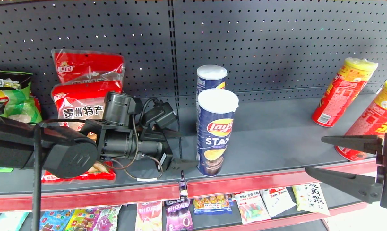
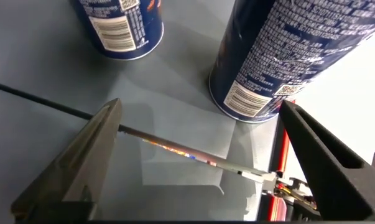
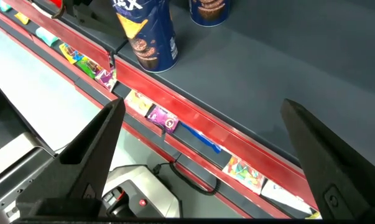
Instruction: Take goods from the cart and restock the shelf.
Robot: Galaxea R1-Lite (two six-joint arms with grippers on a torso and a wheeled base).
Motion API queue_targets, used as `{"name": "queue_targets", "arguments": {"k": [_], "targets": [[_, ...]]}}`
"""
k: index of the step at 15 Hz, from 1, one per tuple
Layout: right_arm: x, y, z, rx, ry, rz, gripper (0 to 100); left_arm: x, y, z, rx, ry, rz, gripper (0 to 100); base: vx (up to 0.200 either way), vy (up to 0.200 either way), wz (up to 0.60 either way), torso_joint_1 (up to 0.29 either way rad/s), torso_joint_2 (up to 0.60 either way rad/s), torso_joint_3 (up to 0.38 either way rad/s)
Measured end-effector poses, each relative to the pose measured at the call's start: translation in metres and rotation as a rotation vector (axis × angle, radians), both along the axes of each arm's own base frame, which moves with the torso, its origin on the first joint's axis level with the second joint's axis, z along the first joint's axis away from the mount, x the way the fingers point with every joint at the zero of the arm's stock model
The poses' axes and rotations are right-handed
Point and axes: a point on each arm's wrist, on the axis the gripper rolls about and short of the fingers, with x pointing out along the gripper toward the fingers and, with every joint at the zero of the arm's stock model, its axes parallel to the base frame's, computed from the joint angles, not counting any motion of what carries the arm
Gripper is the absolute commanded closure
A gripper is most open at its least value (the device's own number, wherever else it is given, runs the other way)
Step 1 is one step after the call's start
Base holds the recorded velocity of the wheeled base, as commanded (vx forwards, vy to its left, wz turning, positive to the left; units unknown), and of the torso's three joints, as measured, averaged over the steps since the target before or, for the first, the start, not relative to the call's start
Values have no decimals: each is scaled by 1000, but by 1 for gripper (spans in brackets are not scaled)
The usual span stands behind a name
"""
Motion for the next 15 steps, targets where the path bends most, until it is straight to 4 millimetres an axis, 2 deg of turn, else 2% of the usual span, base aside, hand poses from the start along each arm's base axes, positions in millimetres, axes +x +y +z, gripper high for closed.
{"name": "queue_targets", "arguments": {"k": [9,15], "targets": [[-1,0,1,26,18,-12,0,5,-8,-1,-1,-4,-12,0,0,0,0,0,0,0],[-1,0,-2,20,29,-11,0,4,-2,1,-3,-8,7,0,0,0,0,0,0,0]]}}
